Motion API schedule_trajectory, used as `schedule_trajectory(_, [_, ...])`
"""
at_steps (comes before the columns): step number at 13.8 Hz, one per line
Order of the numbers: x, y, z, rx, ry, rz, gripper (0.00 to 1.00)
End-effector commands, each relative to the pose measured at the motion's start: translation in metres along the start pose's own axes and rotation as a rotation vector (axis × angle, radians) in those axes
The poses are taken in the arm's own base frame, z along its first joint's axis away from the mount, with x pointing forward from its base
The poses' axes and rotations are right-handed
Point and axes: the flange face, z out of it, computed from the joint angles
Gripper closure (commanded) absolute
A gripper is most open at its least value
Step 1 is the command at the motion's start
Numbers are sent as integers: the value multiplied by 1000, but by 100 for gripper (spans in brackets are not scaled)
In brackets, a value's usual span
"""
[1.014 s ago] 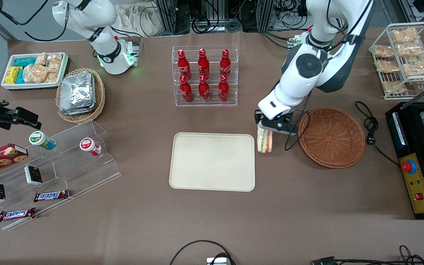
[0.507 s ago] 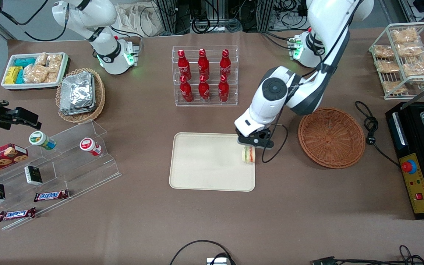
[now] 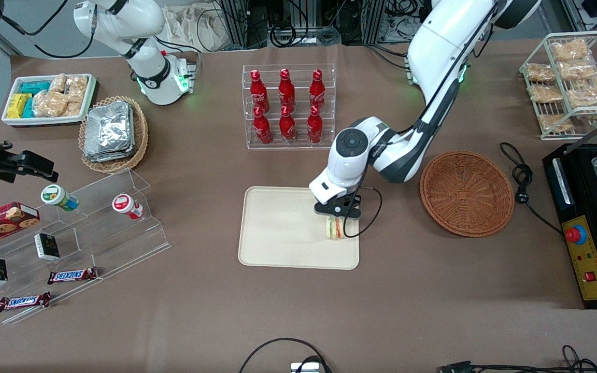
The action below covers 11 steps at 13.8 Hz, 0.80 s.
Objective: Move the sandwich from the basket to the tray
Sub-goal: 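Carry the sandwich over the cream tray with the left gripper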
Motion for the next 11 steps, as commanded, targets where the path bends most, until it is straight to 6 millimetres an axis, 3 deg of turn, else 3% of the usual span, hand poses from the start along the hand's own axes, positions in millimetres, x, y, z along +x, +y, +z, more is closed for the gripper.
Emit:
schedule_trajectory(1, [6, 4, 9, 5, 28, 2, 83])
schedule_trajectory(3, [5, 3, 15, 7, 20, 2, 83])
schedule_trajectory(5, [4, 4, 18, 7, 16, 3, 77])
schedule_trajectory(6, [4, 3, 19, 9, 14, 2, 67])
schedule_trajectory(8, [3, 3, 21, 9, 12, 2, 36])
schedule_trajectory(11, [4, 3, 21, 7, 13, -3, 13])
